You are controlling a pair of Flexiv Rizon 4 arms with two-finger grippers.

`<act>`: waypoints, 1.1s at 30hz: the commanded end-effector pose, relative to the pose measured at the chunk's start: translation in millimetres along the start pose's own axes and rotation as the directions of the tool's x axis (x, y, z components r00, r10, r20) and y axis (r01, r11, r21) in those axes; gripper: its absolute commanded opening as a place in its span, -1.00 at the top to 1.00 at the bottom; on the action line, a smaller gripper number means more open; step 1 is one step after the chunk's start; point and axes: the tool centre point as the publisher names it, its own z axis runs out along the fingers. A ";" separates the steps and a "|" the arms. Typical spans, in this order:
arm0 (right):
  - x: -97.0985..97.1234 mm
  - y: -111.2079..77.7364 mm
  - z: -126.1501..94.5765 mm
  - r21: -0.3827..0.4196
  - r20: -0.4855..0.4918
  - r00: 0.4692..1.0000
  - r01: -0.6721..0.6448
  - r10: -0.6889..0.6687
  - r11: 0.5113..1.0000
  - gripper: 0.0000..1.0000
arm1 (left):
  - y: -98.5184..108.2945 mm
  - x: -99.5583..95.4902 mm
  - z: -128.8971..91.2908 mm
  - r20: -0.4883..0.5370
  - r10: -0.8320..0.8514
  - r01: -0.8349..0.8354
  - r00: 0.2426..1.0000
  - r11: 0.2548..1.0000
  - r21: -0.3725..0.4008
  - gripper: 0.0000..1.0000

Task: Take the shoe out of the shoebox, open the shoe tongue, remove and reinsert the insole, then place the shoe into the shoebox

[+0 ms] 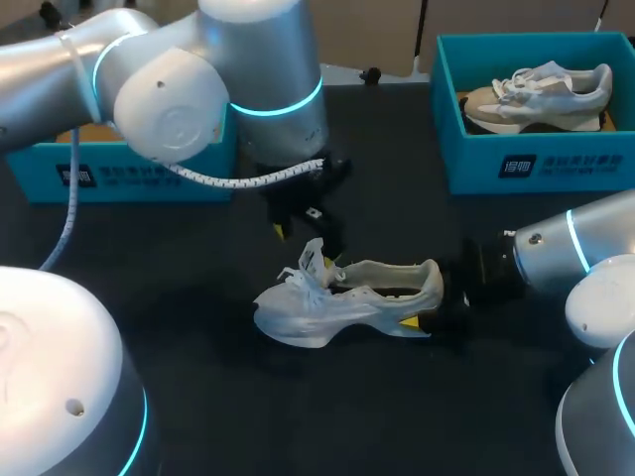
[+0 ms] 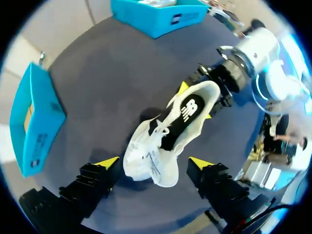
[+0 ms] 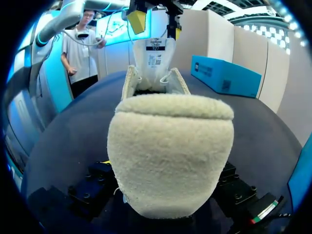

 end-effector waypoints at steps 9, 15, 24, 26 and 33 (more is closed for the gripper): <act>-2.0 -3.4 0.7 0.003 0.001 1.000 0.000 0.000 1.000 1.00 | -46.1 32.2 -15.8 -0.010 0.585 -0.583 0.811 0.810 0.065 1.00; -2.0 -3.4 0.7 0.003 0.001 1.000 0.000 0.000 1.000 1.00 | -53.8 56.7 -3.5 -0.053 0.673 -0.669 0.738 0.739 0.078 1.00; -2.0 -3.4 0.7 0.003 0.001 1.000 0.000 0.000 1.000 1.00 | -53.8 56.7 -3.5 -0.053 0.673 -0.669 0.738 0.739 0.078 1.00; -2.0 -3.4 0.7 0.003 0.001 1.000 0.000 0.000 1.000 1.00 | -53.8 56.7 -3.5 -0.053 0.673 -0.669 0.738 0.739 0.078 1.00; -2.0 -3.4 0.7 0.003 0.001 1.000 0.000 0.000 1.000 1.00 | -53.8 56.7 -3.5 -0.053 0.673 -0.669 0.738 0.739 0.078 1.00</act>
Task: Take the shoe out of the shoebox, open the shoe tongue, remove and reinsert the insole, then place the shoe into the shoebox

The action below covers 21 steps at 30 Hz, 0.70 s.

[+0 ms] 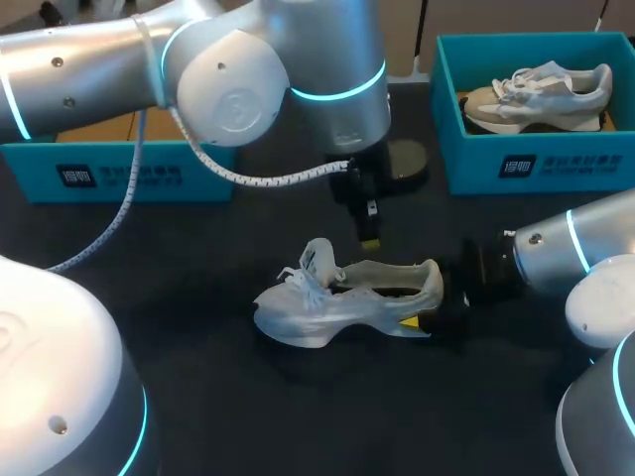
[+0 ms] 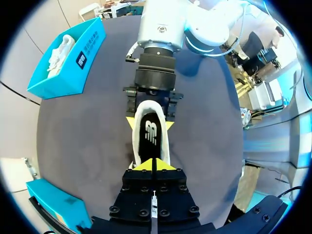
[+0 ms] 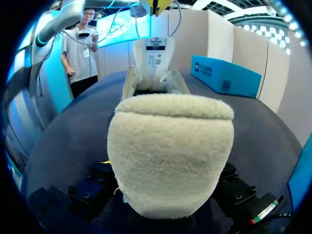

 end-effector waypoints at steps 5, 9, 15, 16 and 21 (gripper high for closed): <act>-2.0 -3.4 0.7 0.003 0.001 1.000 0.000 0.000 1.000 1.00 | 0.7 -0.8 4.9 -0.009 0.009 -0.010 1.000 1.000 -0.027 1.00; -2.0 -3.4 0.7 0.003 0.001 1.000 0.000 0.000 1.000 1.00 | -1.1 -3.8 17.4 -0.014 0.014 -0.014 1.000 0.999 -0.049 1.00; -2.0 -3.4 0.7 0.003 0.001 1.000 0.000 0.000 1.000 1.00 | -4.3 -9.8 30.3 -0.040 0.025 -0.027 0.999 0.998 -0.057 1.00; -2.0 -3.4 0.7 0.003 0.001 1.000 0.000 0.000 1.000 1.00 | -4.9 -11.2 33.4 -0.042 0.024 -0.026 0.999 0.998 -0.057 1.00; -2.0 -3.4 0.7 0.003 0.001 1.000 0.000 0.000 1.000 1.00 | -8.2 -14.3 45.8 -0.046 0.037 -0.040 0.998 0.997 -0.067 1.00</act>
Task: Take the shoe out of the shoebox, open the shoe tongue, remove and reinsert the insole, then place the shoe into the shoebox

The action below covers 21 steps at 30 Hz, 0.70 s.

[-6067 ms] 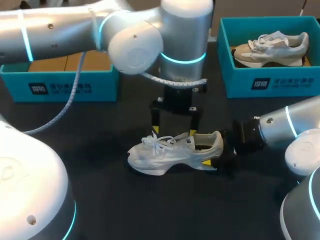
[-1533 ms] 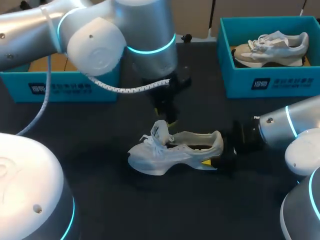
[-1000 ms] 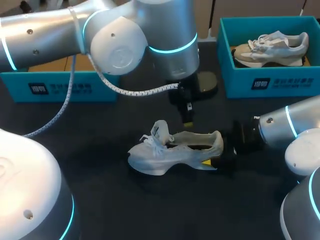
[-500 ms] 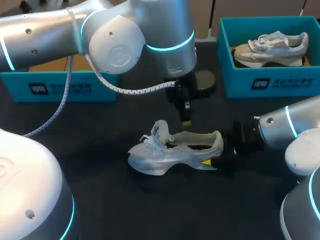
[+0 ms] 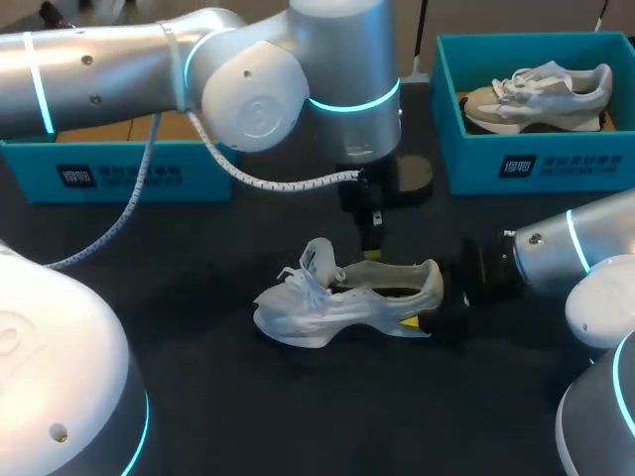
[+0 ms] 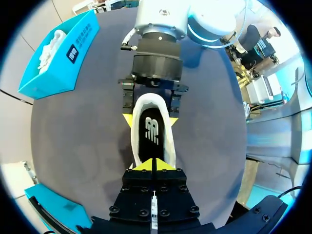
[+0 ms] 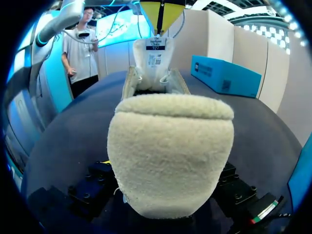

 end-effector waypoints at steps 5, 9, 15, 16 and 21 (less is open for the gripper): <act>-2.0 -3.4 0.7 0.003 0.001 1.000 0.000 0.000 1.000 1.00 | -13.7 -7.8 20.8 -0.010 0.019 -0.019 1.000 1.000 -0.018 1.00; -2.0 -3.4 0.7 0.003 0.001 1.000 0.000 0.000 1.000 1.00 | -17.3 -7.6 26.7 -0.012 0.034 -0.034 0.999 0.999 -0.018 1.00; -2.0 -3.4 0.7 0.003 0.001 1.000 0.000 0.000 1.000 1.00 | -18.0 -2.3 41.5 -0.042 0.064 -0.064 0.997 0.998 -0.006 1.00; -2.0 -3.4 0.7 0.003 0.001 1.000 0.000 0.000 1.000 1.00 | -17.6 -2.2 44.1 -0.054 0.068 -0.068 0.996 0.998 -0.008 1.00; -2.0 -3.4 0.7 0.003 0.001 1.000 0.000 0.000 1.000 1.00 | -15.3 -4.1 57.0 -0.071 0.079 -0.080 0.994 0.997 -0.007 1.00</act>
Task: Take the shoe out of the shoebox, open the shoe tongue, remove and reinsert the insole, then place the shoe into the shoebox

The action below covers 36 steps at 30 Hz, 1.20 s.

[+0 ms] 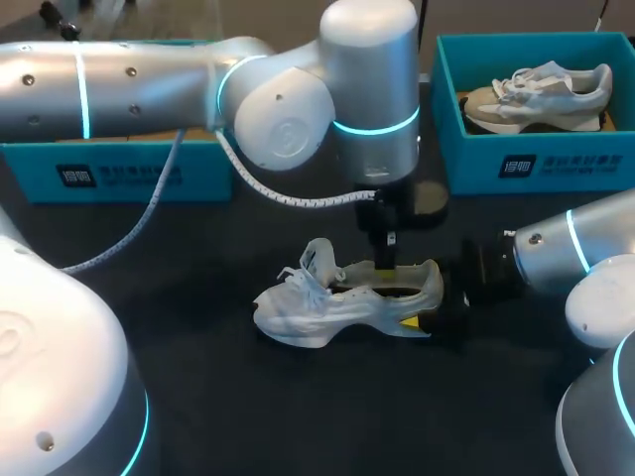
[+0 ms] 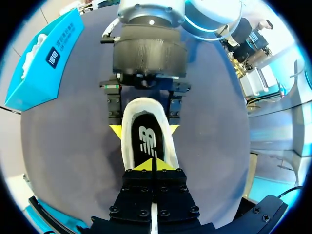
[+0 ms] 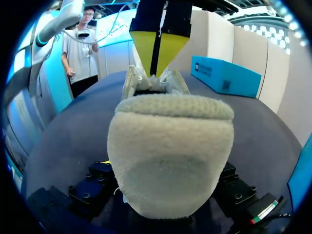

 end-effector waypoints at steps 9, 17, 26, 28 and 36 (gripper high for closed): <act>-2.0 -3.4 0.7 0.003 0.001 1.000 0.000 0.000 1.000 1.00 | 0.5 -3.6 29.5 -0.060 0.033 -0.033 0.998 0.999 0.001 1.00; -2.0 -3.4 0.7 0.003 0.001 1.000 0.000 0.000 1.000 1.00 | 3.7 1.7 44.1 -0.093 0.058 -0.058 0.994 0.998 0.002 1.00; -2.0 -3.4 0.7 0.003 0.001 1.000 0.000 0.000 1.000 1.00 | 3.6 12.5 52.9 -0.107 0.079 -0.079 0.991 0.997 0.003 1.00; -2.0 -3.4 0.7 0.003 0.001 1.000 0.000 0.000 1.000 1.00 | 4.0 14.2 54.7 -0.109 0.082 -0.083 0.991 0.997 0.001 1.00; -2.0 -3.4 0.7 0.003 0.001 1.000 0.000 0.000 1.000 1.00 | 5.5 14.7 61.2 -0.093 0.107 -0.108 0.990 0.994 -0.016 0.15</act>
